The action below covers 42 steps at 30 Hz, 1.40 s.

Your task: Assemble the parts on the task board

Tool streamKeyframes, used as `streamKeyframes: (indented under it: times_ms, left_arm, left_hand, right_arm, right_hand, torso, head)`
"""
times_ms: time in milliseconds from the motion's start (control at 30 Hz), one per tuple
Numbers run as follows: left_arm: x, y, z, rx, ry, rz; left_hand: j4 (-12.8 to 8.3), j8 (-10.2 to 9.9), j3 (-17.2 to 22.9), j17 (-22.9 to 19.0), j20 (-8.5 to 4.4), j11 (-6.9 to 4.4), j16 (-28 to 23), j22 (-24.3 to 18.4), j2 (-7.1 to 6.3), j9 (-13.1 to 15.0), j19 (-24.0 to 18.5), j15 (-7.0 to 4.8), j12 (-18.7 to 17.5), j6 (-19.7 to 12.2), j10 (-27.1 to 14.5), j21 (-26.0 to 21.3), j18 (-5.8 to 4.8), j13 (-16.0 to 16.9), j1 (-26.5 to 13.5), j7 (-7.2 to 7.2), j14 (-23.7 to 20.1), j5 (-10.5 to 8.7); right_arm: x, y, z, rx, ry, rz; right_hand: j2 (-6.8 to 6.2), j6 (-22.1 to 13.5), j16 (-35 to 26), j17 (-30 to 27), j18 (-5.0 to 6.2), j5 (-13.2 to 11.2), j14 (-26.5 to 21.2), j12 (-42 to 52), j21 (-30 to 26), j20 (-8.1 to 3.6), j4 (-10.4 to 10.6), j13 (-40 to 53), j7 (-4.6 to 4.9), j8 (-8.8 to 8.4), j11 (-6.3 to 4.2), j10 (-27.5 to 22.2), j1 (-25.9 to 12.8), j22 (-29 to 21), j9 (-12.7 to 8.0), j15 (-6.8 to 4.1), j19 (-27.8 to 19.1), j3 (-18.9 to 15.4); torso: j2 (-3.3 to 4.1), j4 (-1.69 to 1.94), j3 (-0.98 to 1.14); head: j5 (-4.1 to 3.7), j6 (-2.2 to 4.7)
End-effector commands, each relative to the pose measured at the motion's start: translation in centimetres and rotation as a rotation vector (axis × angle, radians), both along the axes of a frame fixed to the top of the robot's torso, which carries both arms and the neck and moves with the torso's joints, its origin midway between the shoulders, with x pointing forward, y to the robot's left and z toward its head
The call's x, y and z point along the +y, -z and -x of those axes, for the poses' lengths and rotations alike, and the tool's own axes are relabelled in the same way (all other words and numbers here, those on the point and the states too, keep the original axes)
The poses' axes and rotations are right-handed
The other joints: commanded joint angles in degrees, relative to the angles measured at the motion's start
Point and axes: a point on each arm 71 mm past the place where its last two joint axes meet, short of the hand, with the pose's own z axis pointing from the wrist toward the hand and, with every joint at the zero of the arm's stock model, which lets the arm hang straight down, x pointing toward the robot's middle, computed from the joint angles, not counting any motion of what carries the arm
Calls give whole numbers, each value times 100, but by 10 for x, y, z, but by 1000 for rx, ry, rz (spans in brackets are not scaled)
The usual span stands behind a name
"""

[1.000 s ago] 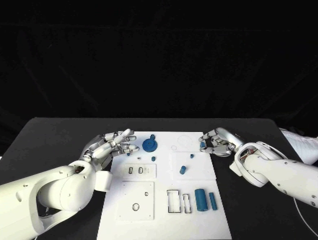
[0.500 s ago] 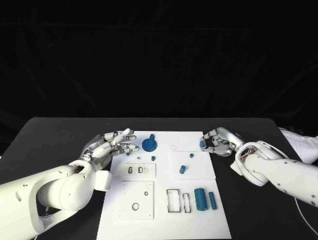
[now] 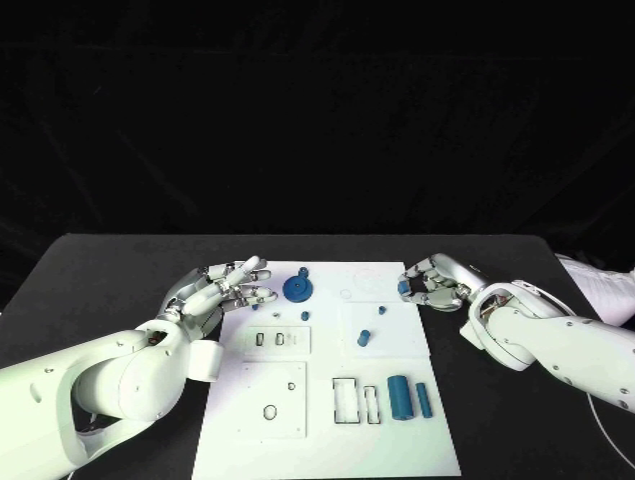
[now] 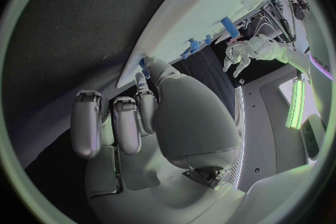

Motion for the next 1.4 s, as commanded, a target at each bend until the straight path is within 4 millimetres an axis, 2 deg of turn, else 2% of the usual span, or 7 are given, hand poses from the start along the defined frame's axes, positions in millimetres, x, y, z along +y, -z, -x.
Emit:
streamKeyframes:
  times_ms: [33, 433, 800, 933, 1100, 1267, 1400]
  left_arm:
    - [-2, -1, 1, -5, 18, 15]
    - [-2, -1, 1, -3, 17, 13]
    - [-1, -1, 1, -2, 16, 12]
    - [-1, -1, 1, -1, 15, 11]
    - [-1, -1, 1, 1, 14, 9]
    - [-1, -1, 1, 1, 14, 9]
    - [0, 0, 0, 1, 11, 8]
  left_hand:
    - [-29, -33, -12, 7, 29, -1, -17, -10, 8, -1, -25, -8, -27, -20, -22, -19, 14, 2, -7, 28, -49, 8]
    - [-29, -33, -12, 7, 29, -1, -17, -10, 8, -1, -25, -8, -27, -20, -22, -19, 14, 2, -7, 28, -49, 8]
    - [-29, -33, -12, 7, 29, -1, -17, -10, 8, -1, -25, -8, -27, -20, -22, -19, 14, 2, -7, 28, -49, 8]
    - [-39, -32, -6, 17, 30, -1, -17, -12, 19, -1, -25, -8, -30, -22, -22, -20, 16, 3, 1, 29, -52, 8]
    - [-45, -32, -3, 23, 30, 0, -17, -13, 26, -1, -24, -9, -32, -24, -22, -21, 16, 3, 6, 30, -54, 8]
    - [-45, -32, -1, 25, 31, 0, -17, -13, 30, -1, -24, -9, -32, -24, -22, -21, 16, 3, 7, 31, -54, 8]
    - [-46, -32, 3, 28, 31, 0, -16, -13, 39, -1, -24, -9, -32, -24, -22, -21, 17, 4, 9, 32, -53, 8]
  right_arm:
    - [2, 3, 1, 20, -12, 13]
    - [5, 3, 0, 20, -23, 12]
    - [5, 4, 0, 21, -21, 11]
    - [4, 3, 0, 13, -17, 6]
    - [6, 0, 1, -11, -16, -40]
    - [13, -5, 3, -24, -7, -102]
    - [22, -12, 5, -24, 11, -135]
  right_hand:
    - [7, 31, 38, 1044, -35, -26, 497, 17, 19, -32, 4, 487, 1, 15, -34, -6, -46, 6, 3, -34, 6, 11]
    - [117, 198, 44, 1057, -39, -107, 500, 70, 31, -59, -23, 527, -57, 64, -79, 32, -78, 29, 34, -69, 16, 87]
    - [124, 238, 47, 1065, -40, -126, 502, 86, 34, -70, -17, 540, -70, 66, -91, 44, -128, 37, 41, -80, 20, 85]
    - [182, 413, 51, 1073, -42, -120, 504, 105, 41, -94, -29, 555, -137, 134, -141, 60, -147, 51, 87, -114, 27, 114]
    - [238, 704, 52, 1078, -44, 15, 505, 129, 47, -169, -82, 577, -270, 268, -251, 83, -153, 68, 189, -204, 35, 143]
    - [262, 752, 58, 1090, -49, 81, 508, 139, 55, -210, -64, 587, -310, 285, -287, 98, -235, 86, 232, -242, 45, 127]
    - [269, 750, 45, 1070, -48, 316, 504, 117, 49, -245, -22, 578, -334, 269, -313, 102, -370, 75, 272, -269, 44, 95]
  torso:
    - [0, 2, -1]
    - [0, 6, -4]
    - [1, 3, -3]
    - [3, -1, -4]
    - [4, -5, -1]
    - [-3, -1, -1]
    - [-4, -3, -3]
  head:
    - [3, -4]
    - [14, -20]
    - [29, -32]
    - [31, -38]
    - [29, -37]
    - [28, -41]
    - [25, -45]
